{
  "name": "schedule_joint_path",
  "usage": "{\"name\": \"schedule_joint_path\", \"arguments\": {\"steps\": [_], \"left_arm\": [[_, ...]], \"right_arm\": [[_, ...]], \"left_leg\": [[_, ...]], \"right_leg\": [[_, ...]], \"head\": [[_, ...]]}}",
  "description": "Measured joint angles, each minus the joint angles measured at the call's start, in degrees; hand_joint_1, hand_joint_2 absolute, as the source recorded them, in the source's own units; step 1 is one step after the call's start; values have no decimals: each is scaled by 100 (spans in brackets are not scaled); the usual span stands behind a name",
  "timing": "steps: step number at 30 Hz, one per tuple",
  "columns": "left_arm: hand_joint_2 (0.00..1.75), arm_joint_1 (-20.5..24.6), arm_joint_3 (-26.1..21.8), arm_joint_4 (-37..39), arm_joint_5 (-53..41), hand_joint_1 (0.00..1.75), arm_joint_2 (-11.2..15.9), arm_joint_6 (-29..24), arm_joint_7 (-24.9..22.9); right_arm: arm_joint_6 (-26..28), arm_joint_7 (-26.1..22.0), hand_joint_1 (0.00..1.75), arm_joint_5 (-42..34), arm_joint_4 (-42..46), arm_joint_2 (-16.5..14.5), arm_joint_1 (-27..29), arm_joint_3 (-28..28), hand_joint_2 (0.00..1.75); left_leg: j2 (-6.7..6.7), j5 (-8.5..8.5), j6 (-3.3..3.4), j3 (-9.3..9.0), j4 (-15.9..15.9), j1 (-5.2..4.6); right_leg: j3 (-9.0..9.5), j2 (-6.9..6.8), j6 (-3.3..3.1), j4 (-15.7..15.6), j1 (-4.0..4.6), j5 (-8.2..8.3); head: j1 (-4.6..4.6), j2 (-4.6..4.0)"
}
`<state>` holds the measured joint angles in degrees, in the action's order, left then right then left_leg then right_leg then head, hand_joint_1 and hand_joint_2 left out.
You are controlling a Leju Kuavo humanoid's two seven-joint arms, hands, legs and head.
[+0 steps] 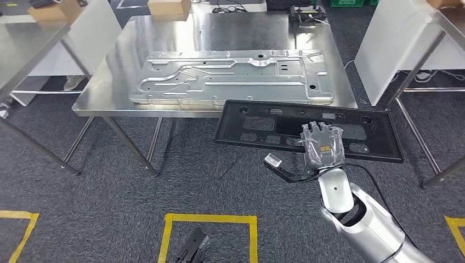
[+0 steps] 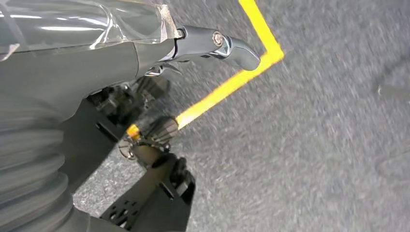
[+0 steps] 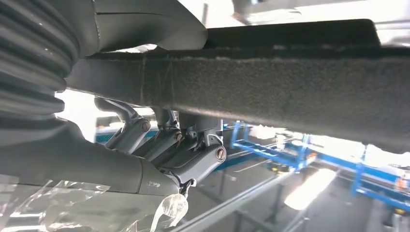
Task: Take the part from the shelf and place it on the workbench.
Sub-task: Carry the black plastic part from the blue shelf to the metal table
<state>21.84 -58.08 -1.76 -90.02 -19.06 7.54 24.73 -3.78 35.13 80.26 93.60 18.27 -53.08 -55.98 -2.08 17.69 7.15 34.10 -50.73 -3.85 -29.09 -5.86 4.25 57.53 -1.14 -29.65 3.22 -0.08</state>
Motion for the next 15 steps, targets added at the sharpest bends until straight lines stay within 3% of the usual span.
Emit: {"name": "schedule_joint_path", "arguments": {"steps": [2, 4, 5, 6, 7, 9, 10, 11, 12, 13, 14, 15], "left_arm": [[175, 5, 1, 1, 0, 0, -5, -3, -13], [175, 1, 1, 1, -2, 0, -16, -4, -30], [175, -8, 1, 1, -3, 0, -20, -5, -33], [175, -18, 1, 1, -3, 0, -19, -8, -36], [175, -24, 1, 1, -2, 0, -17, -9, -37], [175, -25, 1, 1, 0, 0, 3, -12, -42], [175, -25, 1, 1, -1, 0, 11, -8, -46], [175, -29, 2, 1, -2, 0, 20, -4, -51], [175, -32, 2, 1, -2, 0, 25, -1, -55], [175, -41, 3, 1, -2, 0, 32, 2, -54], [175, -50, 3, 1, -1, 0, 39, 1, -52], [175, -54, 3, 1, 0, 0, 46, 1, -51]], "right_arm": [[14, 8, 175, 7, 9, 9, 1, 8, 175], [22, 13, 175, 8, 15, 30, 17, 10, 175], [21, 12, 175, 5, 15, 38, 31, 11, 175], [21, 12, 175, 5, 15, 40, 41, 11, 175], [21, 13, 175, 5, 15, 41, 44, 11, 175], [20, 15, 175, 6, 11, 59, 49, 8, 175], [20, 18, 175, 6, 16, 68, 47, 7, 175], [20, 22, 175, 4, 18, 74, 53, 9, 175], [22, 27, 175, 2, 20, 78, 53, 10, 175], [28, 33, 175, -15, 24, 74, 68, 14, 175], [35, 41, 175, -43, 22, 78, 79, 18, 175], [51, 50, 175, -73, 24, 82, 84, 22, 175]], "left_leg": [[168, -27, 8, -149, 118, 61], [368, 16, -19, -184, 90, 115], [483, 52, -56, -188, 48, 150], [597, 102, -109, -183, -25, 196], [709, 179, -180, -163, -142, 251], [890, 368, -340, -30, -463, 321], [962, 444, -405, 74, -642, 328], [1015, 490, -454, 172, -764, 317], [1065, 515, -486, 253, -847, 308], [1104, 523, -504, 289, -874, 305], [1037, 544, -528, 324, -911, 298], [885, 582, -556, 394, -1042, 298]], "right_leg": [[-285, 447, 31, 603, -14, -237], [-734, 585, 120, 1286, -40, -431], [-870, 591, 178, 1397, -67, -380], [-891, 593, 243, 1283, -103, -211], [-806, 624, 328, 966, -158, 46], [-626, 912, 508, 430, -286, 335], [-615, 1076, 500, 339, -340, 350], [-658, 1175, 437, 388, -374, 276], [-705, 1175, 338, 434, -405, 239], [-728, 1082, 241, 472, -407, 211], [-726, 994, 190, 477, -405, 194], [-715, 926, 161, 480, -393, 185]], "head": [[-3, -1], [-3, 1], [-4, 1], [-3, 1], [-4, 1], [-16, 0], [-18, 0], [-18, 0], [-19, 1], [-8, 1], [-7, 1], [-8, 1]]}}
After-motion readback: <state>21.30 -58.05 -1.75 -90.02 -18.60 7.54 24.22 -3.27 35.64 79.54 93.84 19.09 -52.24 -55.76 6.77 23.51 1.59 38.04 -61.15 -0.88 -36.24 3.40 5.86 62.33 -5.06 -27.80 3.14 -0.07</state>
